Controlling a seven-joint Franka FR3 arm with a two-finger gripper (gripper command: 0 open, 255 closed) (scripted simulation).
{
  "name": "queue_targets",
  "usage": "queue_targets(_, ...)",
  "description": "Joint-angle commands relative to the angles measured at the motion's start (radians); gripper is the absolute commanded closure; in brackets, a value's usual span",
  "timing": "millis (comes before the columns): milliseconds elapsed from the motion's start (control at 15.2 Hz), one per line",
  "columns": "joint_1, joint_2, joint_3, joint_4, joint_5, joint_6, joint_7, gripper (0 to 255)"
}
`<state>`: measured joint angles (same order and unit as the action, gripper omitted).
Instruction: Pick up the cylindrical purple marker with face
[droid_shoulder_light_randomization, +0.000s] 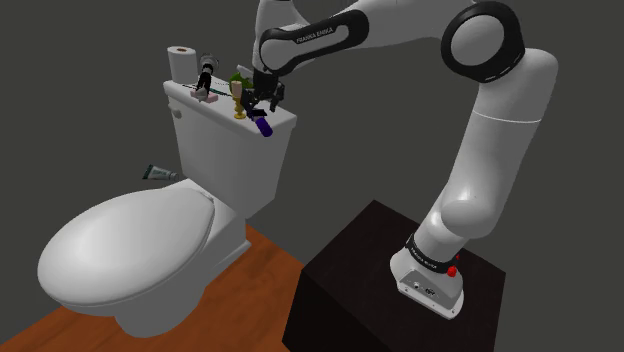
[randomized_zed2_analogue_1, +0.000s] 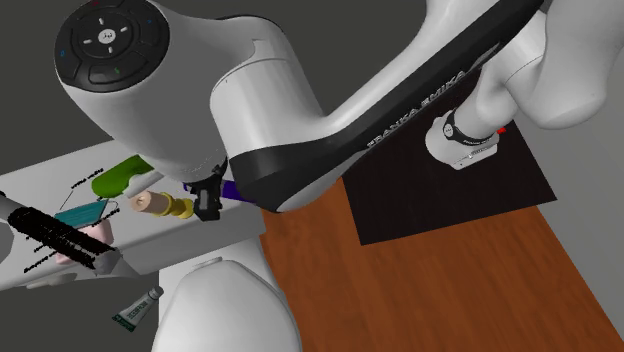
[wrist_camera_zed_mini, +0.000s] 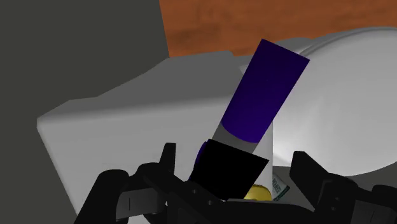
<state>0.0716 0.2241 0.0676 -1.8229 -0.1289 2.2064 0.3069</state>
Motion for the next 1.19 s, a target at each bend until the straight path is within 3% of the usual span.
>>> queue_targets(0, 0.0, 0.011, -0.001, -0.018, -0.003, 0.028, 0.005, 0)
queue_targets(330, 0.001, 0.029, -0.003, -0.043, -0.009, 0.071, 0.011, 0)
queue_targets(396, 0.0, 0.031, -0.003, -0.039, -0.009, 0.069, 0.01, 255)
queue_targets(1122, 0.0, 0.018, -0.002, -0.03, -0.006, 0.047, 0.007, 255)
